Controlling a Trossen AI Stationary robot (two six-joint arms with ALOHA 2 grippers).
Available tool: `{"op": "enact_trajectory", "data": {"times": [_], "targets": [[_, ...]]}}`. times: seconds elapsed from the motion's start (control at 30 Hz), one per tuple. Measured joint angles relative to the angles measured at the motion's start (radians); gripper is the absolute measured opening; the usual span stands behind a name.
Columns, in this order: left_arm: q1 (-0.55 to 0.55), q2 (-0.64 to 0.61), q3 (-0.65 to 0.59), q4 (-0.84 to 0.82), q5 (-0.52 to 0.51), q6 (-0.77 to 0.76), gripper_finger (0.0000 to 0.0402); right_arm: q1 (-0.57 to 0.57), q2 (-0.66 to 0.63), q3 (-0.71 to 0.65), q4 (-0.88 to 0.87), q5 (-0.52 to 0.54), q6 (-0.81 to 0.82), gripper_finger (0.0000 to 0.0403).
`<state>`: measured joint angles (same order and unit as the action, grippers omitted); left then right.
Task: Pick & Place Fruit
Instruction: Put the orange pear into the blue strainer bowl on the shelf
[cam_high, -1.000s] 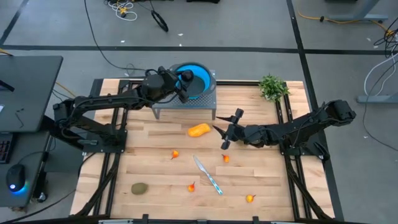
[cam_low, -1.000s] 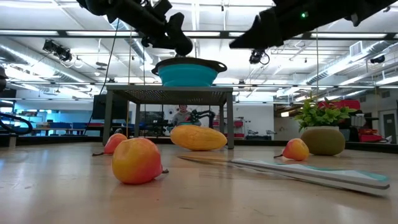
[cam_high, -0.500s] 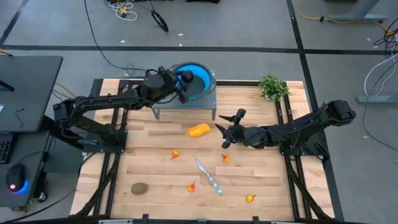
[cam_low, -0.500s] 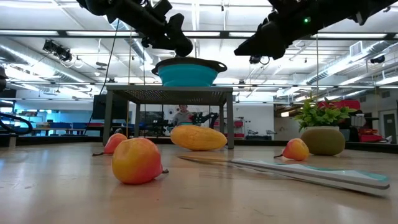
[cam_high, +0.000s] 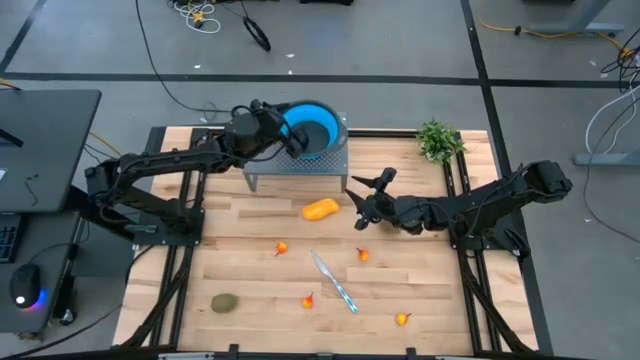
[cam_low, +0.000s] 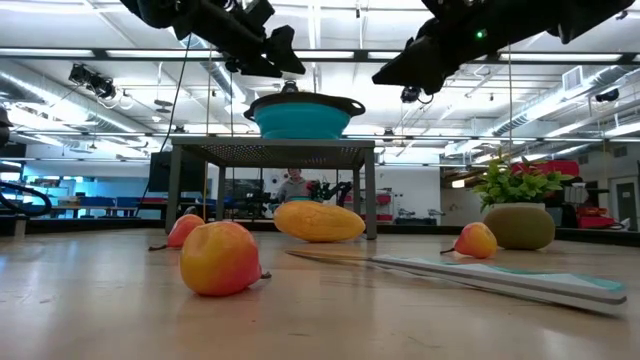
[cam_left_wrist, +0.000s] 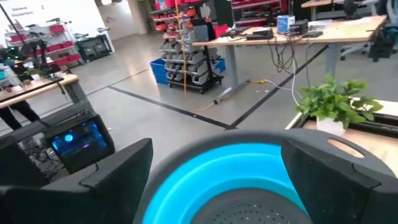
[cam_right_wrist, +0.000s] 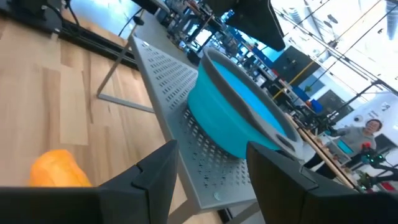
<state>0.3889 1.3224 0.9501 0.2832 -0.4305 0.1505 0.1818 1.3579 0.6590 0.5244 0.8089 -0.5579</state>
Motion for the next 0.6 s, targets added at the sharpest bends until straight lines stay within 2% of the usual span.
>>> {"op": "enact_trajectory", "data": {"times": [0.13,0.3,0.5,0.6], "targets": [[-0.014,-0.015,0.0,0.003,0.012,0.006,0.0366,-0.001,0.0,0.0,-0.028,0.0,0.008,0.0199],[-0.083,-0.062,0.001,-0.023,0.079,0.005,0.0366,0.002,0.0,0.0,-0.072,-0.009,0.039,0.0199],[-0.206,-0.109,0.001,-0.113,0.092,-0.006,0.0366,0.002,0.0,0.0,-0.126,-0.118,0.14,0.0199],[-0.265,-0.11,0.001,-0.227,0.093,-0.059,0.0366,0.004,0.0,0.0,-0.189,-0.183,0.223,0.0199]]}}
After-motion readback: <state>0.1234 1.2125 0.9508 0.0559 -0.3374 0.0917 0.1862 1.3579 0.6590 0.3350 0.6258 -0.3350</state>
